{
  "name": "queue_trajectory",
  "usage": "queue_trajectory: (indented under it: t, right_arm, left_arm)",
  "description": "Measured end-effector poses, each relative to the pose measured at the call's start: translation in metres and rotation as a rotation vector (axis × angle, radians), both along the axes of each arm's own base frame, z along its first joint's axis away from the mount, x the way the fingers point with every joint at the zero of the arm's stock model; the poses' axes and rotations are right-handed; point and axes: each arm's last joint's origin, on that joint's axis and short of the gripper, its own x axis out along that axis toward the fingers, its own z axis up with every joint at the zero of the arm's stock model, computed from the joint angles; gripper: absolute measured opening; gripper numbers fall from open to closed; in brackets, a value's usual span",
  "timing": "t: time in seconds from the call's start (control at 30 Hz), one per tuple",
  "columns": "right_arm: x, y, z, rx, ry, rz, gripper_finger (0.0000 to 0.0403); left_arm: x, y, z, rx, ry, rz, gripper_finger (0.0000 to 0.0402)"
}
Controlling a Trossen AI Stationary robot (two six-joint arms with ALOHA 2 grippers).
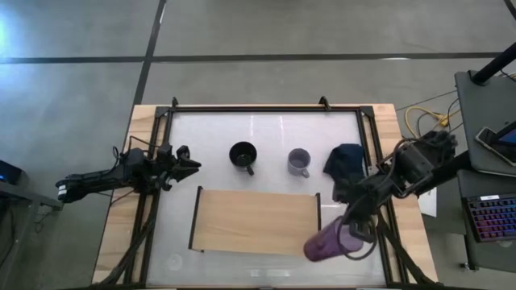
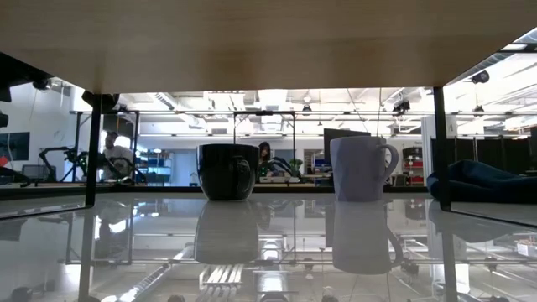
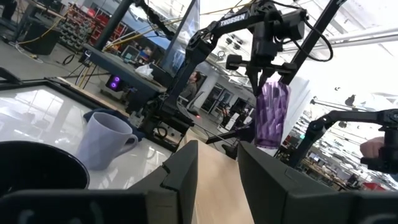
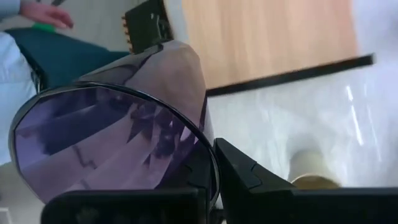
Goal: Stack small to large cups/mugs on shelf
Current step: Put the purple cup on the shelf
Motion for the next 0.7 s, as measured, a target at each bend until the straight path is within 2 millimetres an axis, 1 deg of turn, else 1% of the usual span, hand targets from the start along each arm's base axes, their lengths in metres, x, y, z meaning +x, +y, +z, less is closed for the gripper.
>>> queue_trajectory:
  t: [0.2, 0.3, 0.47, 0.53, 0.7]
  right_arm:
    - [-0.001, 0.017, -0.003, 0.066, 0.012, -0.015, 0.0009]
    - [-0.003, 0.027, -0.009, 0.086, 0.043, -0.047, 0.0009]
    - [-0.002, 0.045, -0.026, 0.106, 0.083, -0.118, 0.0009]
    - [0.002, 0.052, -0.034, 0.123, 0.073, -0.147, 0.0009]
    - [0.007, 0.059, -0.056, 0.119, 0.106, -0.223, 0.0009]
  left_arm:
    - [0.000, 0.000, 0.000, 0.000, 0.000, 0.000, 0.0100]
    - [0.000, 0.000, 0.000, 0.000, 0.001, 0.000, 0.0100]
    - [0.000, 0.000, 0.000, 0.000, 0.000, 0.000, 0.0100]
    - [0.000, 0.000, 0.000, 0.000, 0.000, 0.000, 0.0100]
    - [0.000, 0.000, 0.000, 0.000, 0.000, 0.000, 0.0100]
